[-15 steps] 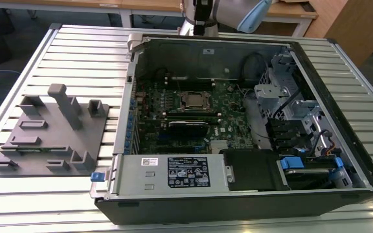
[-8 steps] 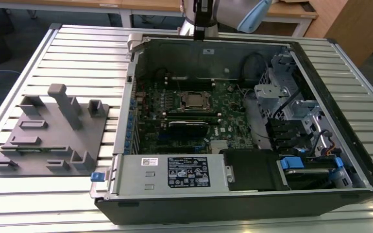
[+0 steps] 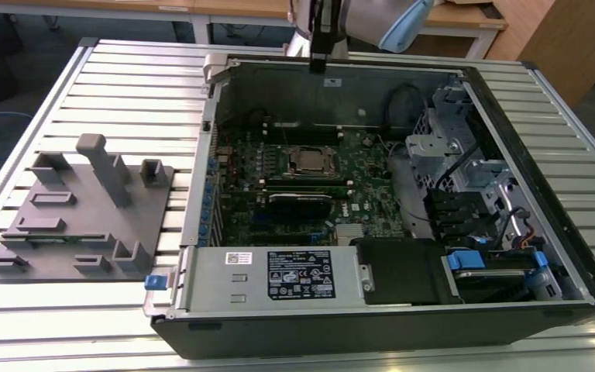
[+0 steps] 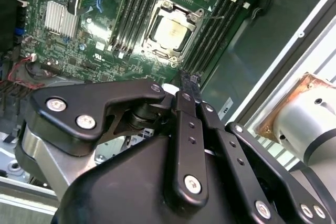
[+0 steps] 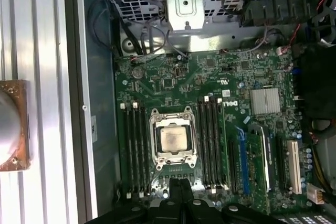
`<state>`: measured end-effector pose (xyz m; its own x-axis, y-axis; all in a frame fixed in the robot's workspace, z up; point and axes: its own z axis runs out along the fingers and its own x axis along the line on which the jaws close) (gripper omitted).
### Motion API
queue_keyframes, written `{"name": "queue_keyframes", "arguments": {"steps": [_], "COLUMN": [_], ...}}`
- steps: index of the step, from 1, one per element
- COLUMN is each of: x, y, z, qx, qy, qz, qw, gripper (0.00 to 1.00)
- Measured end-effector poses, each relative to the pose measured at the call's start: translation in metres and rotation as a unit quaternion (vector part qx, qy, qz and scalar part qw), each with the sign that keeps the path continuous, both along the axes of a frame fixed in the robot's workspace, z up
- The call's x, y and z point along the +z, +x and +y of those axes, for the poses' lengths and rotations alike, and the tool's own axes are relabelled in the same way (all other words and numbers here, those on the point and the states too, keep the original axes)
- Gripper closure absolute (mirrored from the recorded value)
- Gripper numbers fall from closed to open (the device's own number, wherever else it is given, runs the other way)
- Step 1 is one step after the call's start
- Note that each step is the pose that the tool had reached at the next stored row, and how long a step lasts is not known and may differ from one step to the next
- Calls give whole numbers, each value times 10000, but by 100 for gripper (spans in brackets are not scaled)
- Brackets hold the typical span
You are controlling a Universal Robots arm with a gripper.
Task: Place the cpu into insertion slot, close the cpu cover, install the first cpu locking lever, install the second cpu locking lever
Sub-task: 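Close the cpu cover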
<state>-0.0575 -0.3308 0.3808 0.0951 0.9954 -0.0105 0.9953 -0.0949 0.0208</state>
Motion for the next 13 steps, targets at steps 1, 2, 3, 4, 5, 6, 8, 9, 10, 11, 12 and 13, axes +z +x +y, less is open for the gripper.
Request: {"name": "queue_keyframes", "arguments": {"steps": [1, 2, 3, 4, 5, 6, 8, 9, 10, 11, 12, 13], "x": [-18, -35, -52, -67, -83, -99, -129, -145, -163, -178, -192, -206], "y": [2, 3, 4, 6, 7, 8, 10, 11, 12, 14, 15, 15], "z": [0, 0, 0, 0, 0, 0, 0, 0, 0, 0, 0, 0], "qx": [0, 0, 0, 1, 1, 1, 2, 2, 2, 3, 3, 3], "qy": [0, 1, 1, 0, 0, 1, 0, 0, 0, 1, 1, 1], "qz": [0, 0, -1, 0, 0, 0, 0, 0, 0, 0, 0, 0], "qw": [10000, 10000, 10000, 10000, 10000, 10000, 10000, 10000, 10000, 10000, 10000, 10000], "gripper": [90, 90, 90, 90, 90, 90, 90, 90, 90, 90, 90, 90]}}
